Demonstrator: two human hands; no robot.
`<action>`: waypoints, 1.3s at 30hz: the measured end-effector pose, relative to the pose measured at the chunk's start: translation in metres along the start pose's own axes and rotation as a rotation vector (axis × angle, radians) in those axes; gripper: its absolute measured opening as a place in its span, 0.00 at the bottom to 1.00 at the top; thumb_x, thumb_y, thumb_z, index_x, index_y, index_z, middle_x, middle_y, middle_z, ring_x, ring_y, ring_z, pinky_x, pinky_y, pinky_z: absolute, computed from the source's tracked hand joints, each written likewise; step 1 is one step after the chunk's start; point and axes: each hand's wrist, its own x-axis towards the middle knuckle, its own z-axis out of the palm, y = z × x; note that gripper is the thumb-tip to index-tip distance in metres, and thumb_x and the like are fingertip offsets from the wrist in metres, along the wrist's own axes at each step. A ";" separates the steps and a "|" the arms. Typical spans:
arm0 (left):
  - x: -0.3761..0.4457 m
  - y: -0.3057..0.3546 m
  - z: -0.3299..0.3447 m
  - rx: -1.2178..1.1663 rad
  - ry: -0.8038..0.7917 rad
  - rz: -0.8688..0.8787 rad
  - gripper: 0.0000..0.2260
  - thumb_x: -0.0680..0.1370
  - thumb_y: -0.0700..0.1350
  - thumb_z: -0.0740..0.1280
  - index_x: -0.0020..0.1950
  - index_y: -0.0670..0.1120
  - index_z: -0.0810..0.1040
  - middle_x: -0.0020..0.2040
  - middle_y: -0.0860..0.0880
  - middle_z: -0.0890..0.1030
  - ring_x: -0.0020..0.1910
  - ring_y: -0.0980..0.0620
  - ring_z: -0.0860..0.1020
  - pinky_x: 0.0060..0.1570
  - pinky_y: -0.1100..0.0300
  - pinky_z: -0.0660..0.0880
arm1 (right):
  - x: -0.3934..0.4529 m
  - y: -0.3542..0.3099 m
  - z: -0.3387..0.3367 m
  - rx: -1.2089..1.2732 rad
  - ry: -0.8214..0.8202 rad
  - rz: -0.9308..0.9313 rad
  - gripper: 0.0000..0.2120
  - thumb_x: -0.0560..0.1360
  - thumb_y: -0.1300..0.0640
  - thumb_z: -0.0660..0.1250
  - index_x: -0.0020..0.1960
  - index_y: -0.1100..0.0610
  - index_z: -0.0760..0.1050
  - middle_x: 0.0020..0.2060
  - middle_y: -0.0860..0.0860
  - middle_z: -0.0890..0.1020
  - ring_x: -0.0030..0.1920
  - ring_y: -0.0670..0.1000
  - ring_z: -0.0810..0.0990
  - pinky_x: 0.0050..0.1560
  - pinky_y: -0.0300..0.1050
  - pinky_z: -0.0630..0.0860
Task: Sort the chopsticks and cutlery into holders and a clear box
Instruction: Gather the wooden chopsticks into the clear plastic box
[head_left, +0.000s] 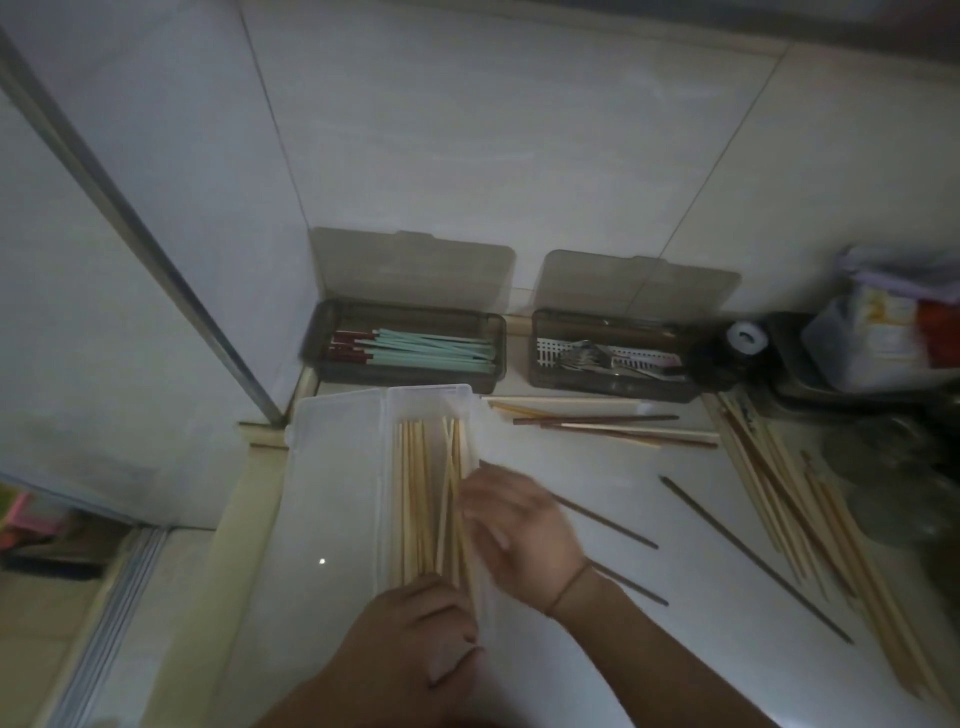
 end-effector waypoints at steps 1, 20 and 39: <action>0.002 0.000 0.016 0.048 0.019 -0.007 0.05 0.72 0.47 0.75 0.43 0.48 0.82 0.43 0.53 0.80 0.43 0.55 0.78 0.44 0.67 0.74 | -0.010 0.010 -0.013 -0.008 0.120 0.116 0.08 0.73 0.63 0.66 0.50 0.58 0.80 0.50 0.52 0.82 0.54 0.52 0.79 0.61 0.45 0.72; 0.008 -0.004 0.019 0.069 -0.135 -0.018 0.05 0.70 0.55 0.70 0.40 0.55 0.78 0.40 0.61 0.76 0.38 0.66 0.74 0.40 0.79 0.65 | -0.174 0.180 -0.162 -0.447 -0.128 1.540 0.51 0.61 0.21 0.59 0.76 0.43 0.46 0.76 0.55 0.51 0.74 0.64 0.52 0.70 0.69 0.48; 0.012 -0.002 0.021 0.056 -0.110 -0.092 0.10 0.77 0.58 0.65 0.41 0.55 0.80 0.42 0.61 0.78 0.37 0.65 0.75 0.38 0.73 0.72 | -0.208 0.138 -0.131 -0.636 -0.146 1.314 0.33 0.74 0.33 0.38 0.76 0.43 0.51 0.73 0.51 0.57 0.70 0.58 0.57 0.69 0.59 0.58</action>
